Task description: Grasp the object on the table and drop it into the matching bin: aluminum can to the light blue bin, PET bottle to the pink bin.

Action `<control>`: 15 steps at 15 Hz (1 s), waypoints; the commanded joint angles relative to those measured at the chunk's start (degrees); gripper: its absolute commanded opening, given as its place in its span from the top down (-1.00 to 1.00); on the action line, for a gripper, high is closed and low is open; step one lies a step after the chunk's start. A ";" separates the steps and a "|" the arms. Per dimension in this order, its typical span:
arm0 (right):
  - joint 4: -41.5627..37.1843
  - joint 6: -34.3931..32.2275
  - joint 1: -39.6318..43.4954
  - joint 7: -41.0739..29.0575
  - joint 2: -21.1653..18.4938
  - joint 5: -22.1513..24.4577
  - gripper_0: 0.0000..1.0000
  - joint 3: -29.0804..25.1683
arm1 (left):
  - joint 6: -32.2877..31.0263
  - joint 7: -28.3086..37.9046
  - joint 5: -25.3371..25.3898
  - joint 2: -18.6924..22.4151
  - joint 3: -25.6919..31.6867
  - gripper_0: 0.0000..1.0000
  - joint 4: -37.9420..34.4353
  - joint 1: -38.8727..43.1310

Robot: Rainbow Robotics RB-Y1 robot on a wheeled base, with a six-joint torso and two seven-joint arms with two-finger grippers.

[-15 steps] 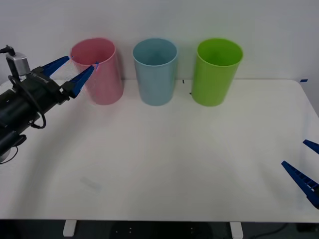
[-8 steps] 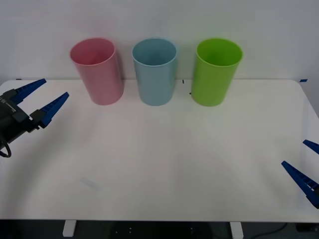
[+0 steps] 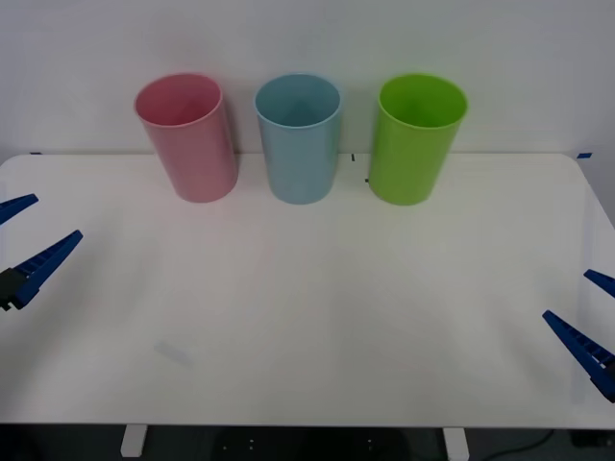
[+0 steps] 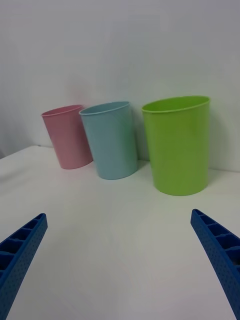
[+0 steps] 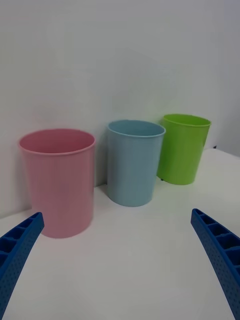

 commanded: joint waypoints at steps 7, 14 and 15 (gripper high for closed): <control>0.00 0.00 0.00 0.01 0.00 0.00 -1.00 0.00 | -2.46 -5.71 4.74 0.02 6.00 -1.00 -2.02 11.60; 0.00 0.00 0.00 0.01 0.00 0.00 -1.00 0.00 | -2.46 -7.11 7.20 0.02 6.62 -1.00 -2.02 16.78; 0.00 0.00 0.00 0.01 0.00 0.00 -1.00 0.00 | -2.46 -7.29 7.46 -0.06 6.71 -1.00 -2.02 17.22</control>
